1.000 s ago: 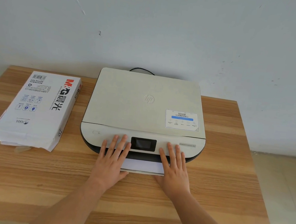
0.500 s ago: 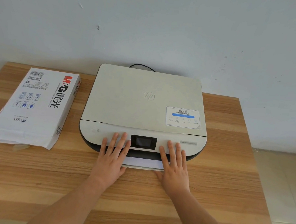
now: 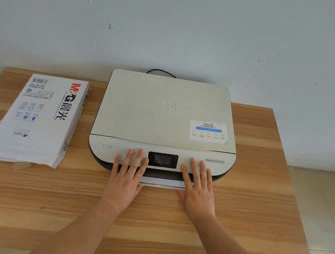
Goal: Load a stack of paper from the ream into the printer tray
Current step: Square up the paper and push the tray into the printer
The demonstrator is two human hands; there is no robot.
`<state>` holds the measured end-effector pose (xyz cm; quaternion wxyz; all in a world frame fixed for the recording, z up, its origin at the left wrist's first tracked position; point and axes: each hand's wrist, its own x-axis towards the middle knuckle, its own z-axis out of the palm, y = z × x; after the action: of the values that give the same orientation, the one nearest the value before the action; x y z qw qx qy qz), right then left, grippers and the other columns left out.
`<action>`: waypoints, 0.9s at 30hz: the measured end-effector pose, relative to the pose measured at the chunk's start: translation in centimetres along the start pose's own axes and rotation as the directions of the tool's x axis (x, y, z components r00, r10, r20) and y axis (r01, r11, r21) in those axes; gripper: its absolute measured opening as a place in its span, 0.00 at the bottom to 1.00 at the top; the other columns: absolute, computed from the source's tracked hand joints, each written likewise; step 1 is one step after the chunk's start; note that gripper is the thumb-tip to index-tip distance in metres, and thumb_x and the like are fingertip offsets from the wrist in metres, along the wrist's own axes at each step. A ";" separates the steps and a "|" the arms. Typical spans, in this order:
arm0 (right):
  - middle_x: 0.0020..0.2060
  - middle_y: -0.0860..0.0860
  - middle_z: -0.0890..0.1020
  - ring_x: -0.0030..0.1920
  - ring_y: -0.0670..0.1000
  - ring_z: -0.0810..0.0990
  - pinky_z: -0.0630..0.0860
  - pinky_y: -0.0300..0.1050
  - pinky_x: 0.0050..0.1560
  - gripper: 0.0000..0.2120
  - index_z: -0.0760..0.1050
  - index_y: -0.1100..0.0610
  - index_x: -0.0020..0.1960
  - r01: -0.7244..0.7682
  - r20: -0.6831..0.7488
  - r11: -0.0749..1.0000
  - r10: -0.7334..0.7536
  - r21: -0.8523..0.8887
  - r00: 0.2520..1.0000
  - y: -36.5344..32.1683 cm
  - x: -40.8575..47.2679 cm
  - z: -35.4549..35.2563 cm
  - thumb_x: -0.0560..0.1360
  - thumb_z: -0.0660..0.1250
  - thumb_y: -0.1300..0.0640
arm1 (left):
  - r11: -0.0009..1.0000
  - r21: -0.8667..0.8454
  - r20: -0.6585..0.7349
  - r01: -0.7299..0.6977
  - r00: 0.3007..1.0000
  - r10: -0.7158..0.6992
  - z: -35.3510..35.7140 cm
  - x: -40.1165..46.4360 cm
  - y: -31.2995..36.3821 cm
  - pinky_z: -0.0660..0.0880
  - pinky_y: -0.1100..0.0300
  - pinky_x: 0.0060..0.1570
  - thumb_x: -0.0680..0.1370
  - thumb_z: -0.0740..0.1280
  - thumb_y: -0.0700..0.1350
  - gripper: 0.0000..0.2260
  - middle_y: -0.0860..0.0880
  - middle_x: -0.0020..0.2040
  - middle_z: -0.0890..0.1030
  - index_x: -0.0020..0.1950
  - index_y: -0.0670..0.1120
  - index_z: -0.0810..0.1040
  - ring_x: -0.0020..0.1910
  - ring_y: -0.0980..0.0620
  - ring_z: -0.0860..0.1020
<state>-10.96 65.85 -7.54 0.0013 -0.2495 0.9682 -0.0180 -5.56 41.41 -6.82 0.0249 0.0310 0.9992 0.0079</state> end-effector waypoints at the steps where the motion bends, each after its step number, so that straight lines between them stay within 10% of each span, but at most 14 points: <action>1: 0.78 0.56 0.44 0.77 0.63 0.46 0.48 0.62 0.73 0.44 0.50 0.53 0.78 0.003 -0.004 1.000 -0.003 0.001 1.000 0.1 0.0 0.0 0.71 0.72 0.48 | 1.000 -0.002 -0.006 0.000 1.000 0.000 0.0 0.0 0.0 0.51 0.36 0.71 0.68 0.76 0.52 0.48 0.44 0.79 0.42 0.77 0.47 0.47 0.77 0.39 0.45; 27: 0.78 0.54 0.43 0.77 0.59 0.41 0.47 0.62 0.74 0.30 0.57 0.52 0.75 -0.037 -0.153 0.998 0.028 -0.057 0.988 0.2 0.5 2.2 0.76 0.59 0.46 | 0.999 0.007 -0.132 0.045 0.990 -0.044 1.4 0.7 0.5 0.47 0.36 0.71 0.67 0.76 0.51 0.47 0.46 0.79 0.38 0.77 0.47 0.51 0.77 0.42 0.41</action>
<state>-11.48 65.65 -9.72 -0.0798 -0.2316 0.9695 -0.0079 -6.13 41.98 -8.28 -0.0410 0.0082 0.9991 0.0043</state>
